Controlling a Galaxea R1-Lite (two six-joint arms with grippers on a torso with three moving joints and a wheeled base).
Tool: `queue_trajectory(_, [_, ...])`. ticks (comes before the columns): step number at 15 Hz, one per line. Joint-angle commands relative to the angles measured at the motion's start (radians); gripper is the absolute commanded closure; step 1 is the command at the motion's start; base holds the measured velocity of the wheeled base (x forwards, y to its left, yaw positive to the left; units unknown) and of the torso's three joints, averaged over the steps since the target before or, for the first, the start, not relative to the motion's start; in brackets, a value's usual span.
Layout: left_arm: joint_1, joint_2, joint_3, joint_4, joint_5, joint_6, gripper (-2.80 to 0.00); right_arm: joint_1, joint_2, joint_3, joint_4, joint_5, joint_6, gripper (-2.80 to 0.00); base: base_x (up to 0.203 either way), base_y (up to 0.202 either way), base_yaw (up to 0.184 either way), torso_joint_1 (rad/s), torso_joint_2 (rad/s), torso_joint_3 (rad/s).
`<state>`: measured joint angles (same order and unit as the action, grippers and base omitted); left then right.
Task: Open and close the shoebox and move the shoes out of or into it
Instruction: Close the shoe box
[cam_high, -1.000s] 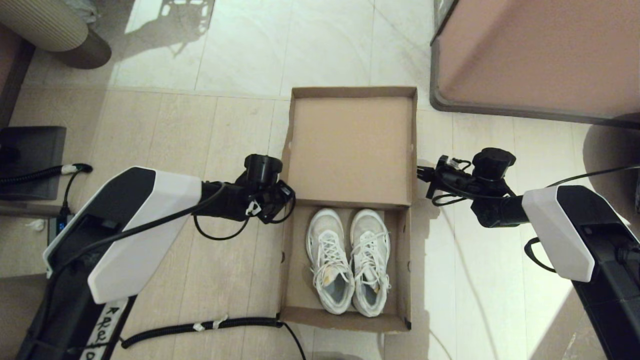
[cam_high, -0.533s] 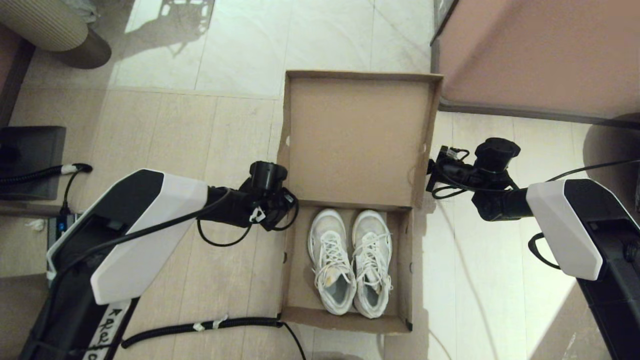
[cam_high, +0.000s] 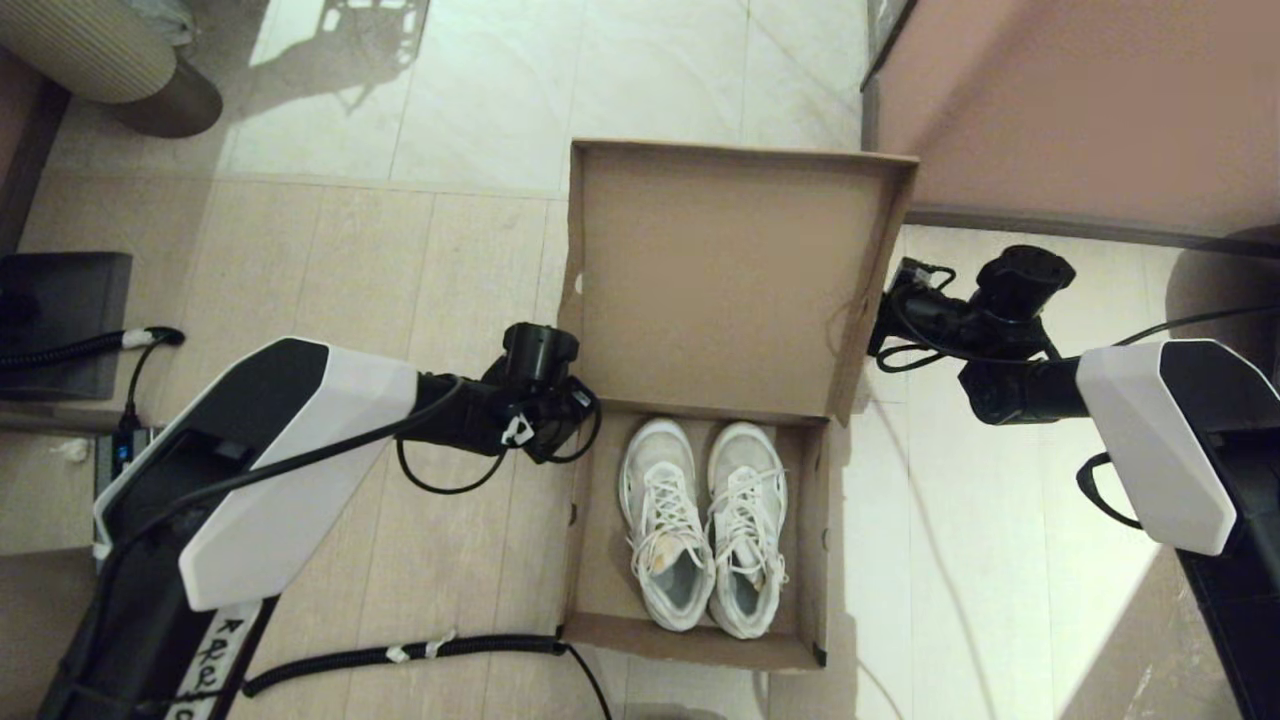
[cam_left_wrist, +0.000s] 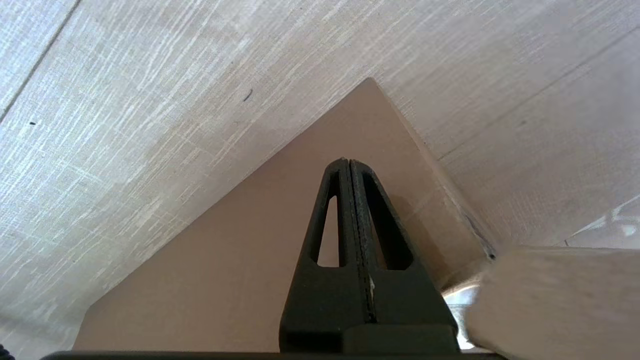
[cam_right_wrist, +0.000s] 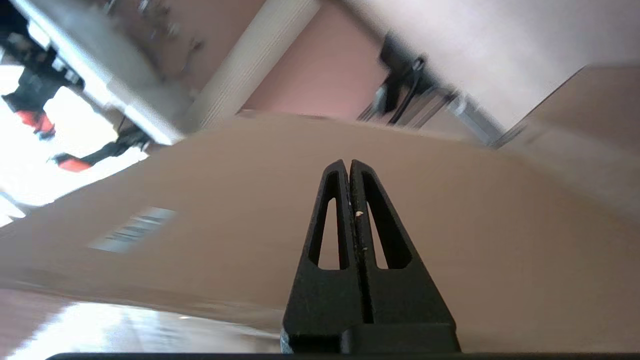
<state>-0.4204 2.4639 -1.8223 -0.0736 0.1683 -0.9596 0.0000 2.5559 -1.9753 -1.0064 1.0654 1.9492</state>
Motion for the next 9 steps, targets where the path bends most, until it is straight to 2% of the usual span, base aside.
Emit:
queue_trajectory(1, [0.000,-0.008,0.000,-0.002,0.008,-0.006,0.00,-0.009,-0.030,0.001,-0.054,0.032,0.092,0.00,0.000,0.000,0.000,0.000,0.00,0.000])
queue_trajectory(3, [0.000,-0.023,-0.002,0.000,0.037,-0.005,0.00,-0.015,-0.040,0.001,-0.154,0.078,0.200,0.00,0.000,0.000,0.000,0.000,0.00,0.000])
queue_trajectory(6, [0.000,-0.075,0.002,0.005,0.043,-0.004,0.00,-0.025,-0.040,0.002,-0.315,0.155,0.353,0.00,0.000,0.000,0.000,0.000,0.00,0.000])
queue_trajectory(9, [0.000,-0.140,0.039,0.012,0.043,-0.004,0.00,-0.026,-0.037,0.001,-0.392,0.201,0.449,0.00,0.000,0.000,0.000,0.000,0.00,0.000])
